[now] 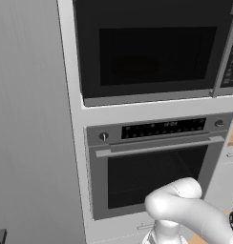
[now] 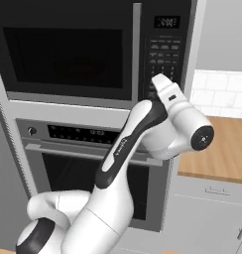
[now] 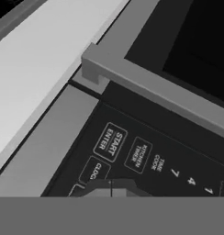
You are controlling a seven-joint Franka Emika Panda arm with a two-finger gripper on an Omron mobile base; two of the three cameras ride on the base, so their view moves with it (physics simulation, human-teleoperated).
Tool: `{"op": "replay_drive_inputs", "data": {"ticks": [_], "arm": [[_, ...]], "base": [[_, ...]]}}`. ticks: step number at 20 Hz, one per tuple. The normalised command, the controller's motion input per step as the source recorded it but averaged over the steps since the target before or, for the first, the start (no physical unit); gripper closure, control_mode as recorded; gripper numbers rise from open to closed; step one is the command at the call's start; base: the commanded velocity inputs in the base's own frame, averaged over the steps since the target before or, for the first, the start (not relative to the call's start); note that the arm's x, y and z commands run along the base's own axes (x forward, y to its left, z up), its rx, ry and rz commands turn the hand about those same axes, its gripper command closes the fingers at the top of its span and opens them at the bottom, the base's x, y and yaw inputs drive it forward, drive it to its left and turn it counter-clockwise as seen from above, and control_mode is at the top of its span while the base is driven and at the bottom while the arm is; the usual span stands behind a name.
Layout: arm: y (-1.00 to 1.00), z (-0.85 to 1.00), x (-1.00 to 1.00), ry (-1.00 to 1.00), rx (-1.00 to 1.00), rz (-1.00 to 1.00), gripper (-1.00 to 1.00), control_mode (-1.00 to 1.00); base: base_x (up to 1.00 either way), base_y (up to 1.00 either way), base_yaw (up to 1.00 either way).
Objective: Open the microwave, place the bowl with waffle inside the microwave, then close the microwave door and turn it on.
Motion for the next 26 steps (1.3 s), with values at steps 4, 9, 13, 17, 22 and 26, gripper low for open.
{"op": "replay_drive_inputs", "data": {"ticks": [4, 9, 13, 17, 22, 26], "arm": [[0.0, -0.08, 0.19, 0.17, 0.15, 0.0, 1.0, -1.0], [0.0, -0.03, 0.07, 0.06, 0.25, 0.0, 1.0, -1.0], [0.0, -0.08, 0.0, 0.0, 0.26, 0.0, 1.0, -1.0], [0.0, -0.2, 0.0, 0.04, 0.18, 0.0, 1.0, -1.0], [0.02, -0.01, 0.0, 0.03, 0.15, 0.0, 1.0, -1.0], [0.2, 0.0, 0.03, 0.0, 0.07, 0.0, 1.0, -1.0]], "base": [[0.0, 0.0, 0.0], [0.0, 0.0, 0.0], [0.0, 0.0, 0.0], [0.0, 0.0, 0.0], [0.0, 0.0, 0.0], [0.0, 0.0, 0.0]]}}
